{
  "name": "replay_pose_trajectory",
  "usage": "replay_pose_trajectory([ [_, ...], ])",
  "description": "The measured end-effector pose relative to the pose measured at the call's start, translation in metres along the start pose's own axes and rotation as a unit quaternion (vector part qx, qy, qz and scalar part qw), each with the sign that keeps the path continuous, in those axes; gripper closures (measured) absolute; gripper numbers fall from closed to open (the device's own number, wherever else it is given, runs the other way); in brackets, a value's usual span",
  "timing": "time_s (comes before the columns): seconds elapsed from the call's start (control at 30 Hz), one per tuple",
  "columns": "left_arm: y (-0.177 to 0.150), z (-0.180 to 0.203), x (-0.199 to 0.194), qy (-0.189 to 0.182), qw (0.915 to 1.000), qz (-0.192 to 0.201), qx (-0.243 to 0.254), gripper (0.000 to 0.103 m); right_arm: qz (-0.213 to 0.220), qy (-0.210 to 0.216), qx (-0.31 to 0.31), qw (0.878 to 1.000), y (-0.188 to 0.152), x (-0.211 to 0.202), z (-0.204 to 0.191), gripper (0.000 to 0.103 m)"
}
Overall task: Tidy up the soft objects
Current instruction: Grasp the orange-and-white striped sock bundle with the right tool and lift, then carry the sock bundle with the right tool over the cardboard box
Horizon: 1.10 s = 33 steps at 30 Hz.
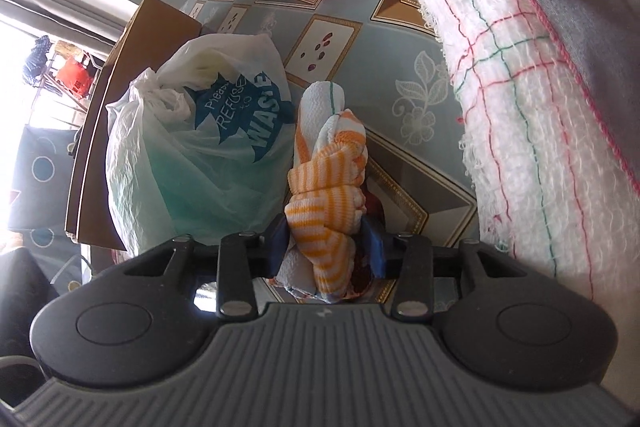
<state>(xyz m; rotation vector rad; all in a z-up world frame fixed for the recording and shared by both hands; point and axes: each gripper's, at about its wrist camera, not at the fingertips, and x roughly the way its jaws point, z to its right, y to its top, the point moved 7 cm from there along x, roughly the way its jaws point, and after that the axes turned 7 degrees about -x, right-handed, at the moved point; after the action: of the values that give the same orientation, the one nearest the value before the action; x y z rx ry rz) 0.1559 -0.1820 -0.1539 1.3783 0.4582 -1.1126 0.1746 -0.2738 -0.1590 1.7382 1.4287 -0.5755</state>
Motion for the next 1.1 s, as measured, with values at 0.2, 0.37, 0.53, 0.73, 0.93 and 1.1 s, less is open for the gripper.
replay_pose_trajectory([
  [0.2,0.001,-0.003,0.007,0.009,0.9999,-0.003,-0.007,0.048,0.0,0.013,0.009,1.0,-0.001,0.003,0.002,0.061],
  [0.37,0.003,-0.003,0.008,0.013,0.9999,0.001,-0.005,0.055,0.008,0.022,0.016,1.0,-0.003,0.001,0.004,0.063],
  [0.53,0.006,0.002,0.001,0.011,0.9999,0.011,0.001,0.058,0.02,0.027,0.021,0.999,-0.005,-0.008,0.001,0.065],
  [0.73,0.011,0.009,-0.017,0.007,0.9994,0.034,0.004,0.058,0.043,0.031,0.014,0.998,-0.006,-0.029,-0.011,0.065],
  [0.93,0.019,0.016,-0.051,0.003,0.9971,0.075,0.011,0.058,0.079,0.039,-0.006,0.996,-0.006,-0.06,-0.039,0.065],
  [1.1,0.024,0.015,-0.092,0.007,0.9927,0.12,0.011,0.058,0.108,0.05,-0.043,0.992,-0.002,-0.083,-0.08,0.065],
])
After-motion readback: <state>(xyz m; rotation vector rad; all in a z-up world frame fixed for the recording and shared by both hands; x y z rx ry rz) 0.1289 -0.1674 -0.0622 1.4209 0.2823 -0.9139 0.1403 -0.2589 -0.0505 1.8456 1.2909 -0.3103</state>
